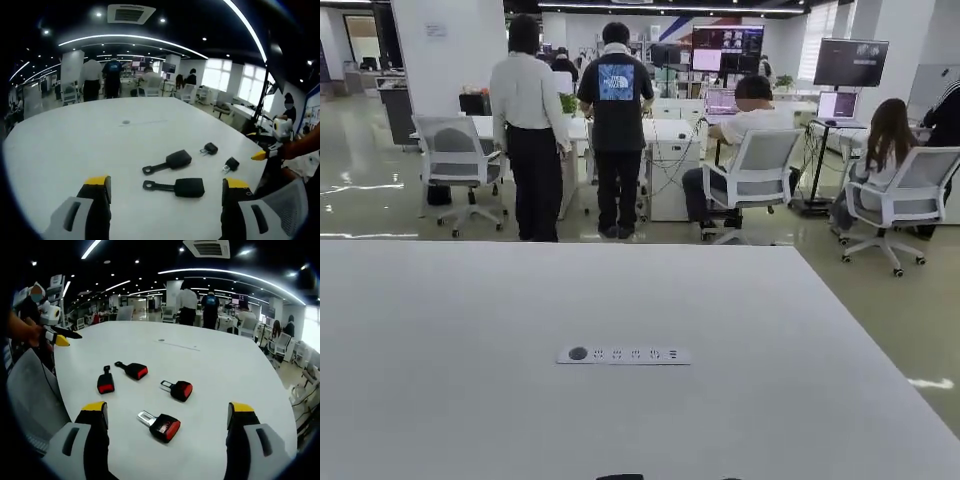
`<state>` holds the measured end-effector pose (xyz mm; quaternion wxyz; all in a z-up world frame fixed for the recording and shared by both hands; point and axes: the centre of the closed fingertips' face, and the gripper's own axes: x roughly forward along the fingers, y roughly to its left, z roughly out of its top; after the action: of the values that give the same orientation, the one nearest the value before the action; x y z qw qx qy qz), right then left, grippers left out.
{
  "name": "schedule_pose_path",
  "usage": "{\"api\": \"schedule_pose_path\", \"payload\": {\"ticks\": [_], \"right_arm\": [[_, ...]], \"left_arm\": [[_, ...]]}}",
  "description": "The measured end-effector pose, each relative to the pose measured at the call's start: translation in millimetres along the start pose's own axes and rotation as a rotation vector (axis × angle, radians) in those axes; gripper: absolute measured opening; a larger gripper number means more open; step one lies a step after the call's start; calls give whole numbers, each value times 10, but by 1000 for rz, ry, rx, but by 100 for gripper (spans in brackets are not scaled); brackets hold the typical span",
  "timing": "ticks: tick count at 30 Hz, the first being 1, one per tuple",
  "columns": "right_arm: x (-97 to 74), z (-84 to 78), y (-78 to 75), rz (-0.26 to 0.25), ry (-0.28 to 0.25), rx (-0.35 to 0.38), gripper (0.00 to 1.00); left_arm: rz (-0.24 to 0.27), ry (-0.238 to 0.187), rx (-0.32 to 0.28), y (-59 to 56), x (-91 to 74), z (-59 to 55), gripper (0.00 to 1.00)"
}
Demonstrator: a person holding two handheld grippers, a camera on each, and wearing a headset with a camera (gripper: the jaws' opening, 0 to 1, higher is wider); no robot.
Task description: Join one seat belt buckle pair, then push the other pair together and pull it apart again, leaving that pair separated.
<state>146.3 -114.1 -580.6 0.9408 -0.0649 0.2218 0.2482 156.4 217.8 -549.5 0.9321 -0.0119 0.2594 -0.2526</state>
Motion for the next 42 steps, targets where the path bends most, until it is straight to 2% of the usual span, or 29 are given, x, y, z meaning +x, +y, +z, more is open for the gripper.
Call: {"api": "schedule_pose_path", "payload": {"ticks": [4,18,27,42], "right_arm": [[-12,-4,-2,-3,-2,1,99],[-53,-10,-15,-9,-2,2,99],[-51,14,1,-5,-5,2,99],[-45,-21,21,-2,-1,3,99]], "left_arm": [[-1,-1,2,26,0,-8,94],[-3,-3,6,-50,-29,15,94],[-3,-5,3,5,-27,-3,94],[-6,-2,3,-46,-38,-22,94]]}}
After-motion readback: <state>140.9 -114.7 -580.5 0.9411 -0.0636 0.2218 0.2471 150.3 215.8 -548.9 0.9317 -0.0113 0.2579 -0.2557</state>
